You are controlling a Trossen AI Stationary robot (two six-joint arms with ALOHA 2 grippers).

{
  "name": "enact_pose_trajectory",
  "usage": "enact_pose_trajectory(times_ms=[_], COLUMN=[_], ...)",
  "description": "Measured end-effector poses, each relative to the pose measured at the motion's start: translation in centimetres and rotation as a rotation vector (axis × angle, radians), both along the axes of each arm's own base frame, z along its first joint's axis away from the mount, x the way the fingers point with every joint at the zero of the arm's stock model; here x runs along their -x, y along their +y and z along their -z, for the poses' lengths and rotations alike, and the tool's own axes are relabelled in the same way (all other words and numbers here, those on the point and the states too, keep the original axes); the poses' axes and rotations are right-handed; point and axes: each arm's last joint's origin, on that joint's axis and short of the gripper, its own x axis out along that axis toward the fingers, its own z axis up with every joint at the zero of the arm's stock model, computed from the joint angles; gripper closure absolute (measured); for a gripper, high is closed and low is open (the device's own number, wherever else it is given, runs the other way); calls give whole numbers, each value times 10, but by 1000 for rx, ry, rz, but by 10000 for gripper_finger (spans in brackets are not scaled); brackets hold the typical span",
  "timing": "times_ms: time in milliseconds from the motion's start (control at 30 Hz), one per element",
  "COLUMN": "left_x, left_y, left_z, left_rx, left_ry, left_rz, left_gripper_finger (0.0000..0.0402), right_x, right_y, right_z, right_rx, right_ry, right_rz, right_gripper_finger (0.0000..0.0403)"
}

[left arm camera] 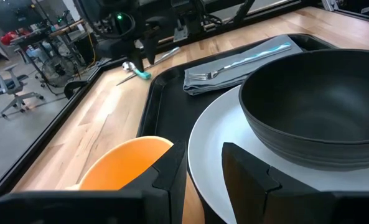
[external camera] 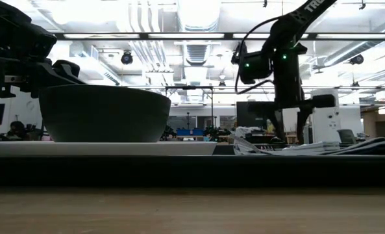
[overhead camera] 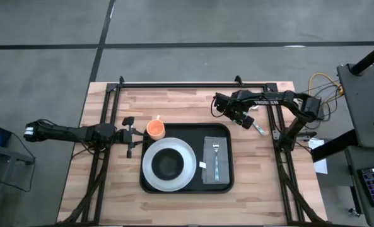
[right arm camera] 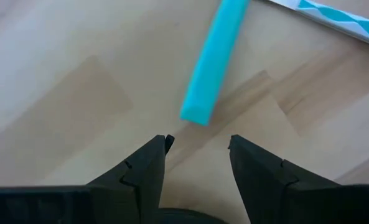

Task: Set up tray
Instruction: Put the blue spoon on the left side of the gray napkin

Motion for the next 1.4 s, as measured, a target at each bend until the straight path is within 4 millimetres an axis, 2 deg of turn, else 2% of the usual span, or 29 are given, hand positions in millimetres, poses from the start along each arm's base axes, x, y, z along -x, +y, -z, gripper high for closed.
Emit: enact_pose_trajectory(times_ms=[267, 700, 967, 1400], left_x=[0, 0, 0, 0], left_y=[0, 0, 0, 0], left_z=[0, 0, 0, 0], left_rx=[0, 0, 0, 0], left_ry=[0, 0, 1, 0], left_rz=[0, 0, 0, 0], left_gripper_finger=[317, 317, 317, 317], right_x=[8, 9, 6, 14], right_y=[3, 0, -4, -18], right_z=[12, 27, 29, 29], right_rx=[-7, 67, 85, 86], right_ry=[19, -10, -48, -40], right_rz=[35, 39, 33, 75], right_gripper_finger=[236, 236, 237, 237])
